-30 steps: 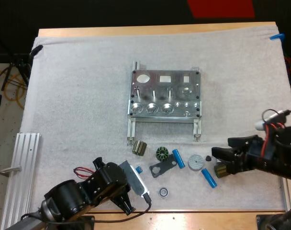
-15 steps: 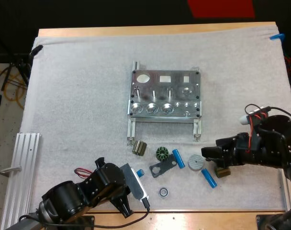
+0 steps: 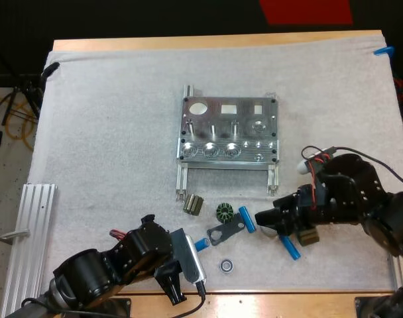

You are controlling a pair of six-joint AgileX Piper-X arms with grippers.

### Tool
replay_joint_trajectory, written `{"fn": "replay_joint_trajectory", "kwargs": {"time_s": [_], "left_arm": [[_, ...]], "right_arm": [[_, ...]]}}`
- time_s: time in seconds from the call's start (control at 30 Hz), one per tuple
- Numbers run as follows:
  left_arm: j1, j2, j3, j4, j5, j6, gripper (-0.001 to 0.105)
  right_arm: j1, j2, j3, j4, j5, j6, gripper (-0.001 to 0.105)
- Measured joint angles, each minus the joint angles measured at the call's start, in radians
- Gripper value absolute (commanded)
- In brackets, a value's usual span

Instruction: Load cells from left to right

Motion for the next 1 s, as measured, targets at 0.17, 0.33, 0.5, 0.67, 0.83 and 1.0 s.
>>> {"fn": "replay_joint_trajectory", "kwargs": {"time_s": [0.17,0.33,0.5,0.67,0.83,1.0], "left_arm": [[0.0,0.0,0.0,-0.013,0.008,0.003,0.0],[0.0,0.0,0.0,-0.029,0.029,0.007,0.0],[0.0,0.0,0.0,-0.029,0.031,0.007,0.0],[0.0,0.0,0.0,-0.029,0.032,0.007,0.0],[0.0,0.0,0.0,-0.029,0.034,0.007,0.0],[0.0,0.0,0.0,-0.063,0.04,0.007,0.0]], "right_arm": [[0.038,0.041,0.0,-0.043,-0.041,0.0,0.062],[0.134,0.099,-0.011,-0.076,-0.021,0.009,0.062],[0.223,0.184,-0.065,-0.092,-0.016,0.016,0.062],[0.271,0.25,-0.118,-0.112,-0.032,0.016,0.062],[0.277,0.288,-0.127,-0.129,-0.105,0.02,0.062],[0.277,0.313,-0.127,-0.135,-0.185,0.023,0.062]]}}
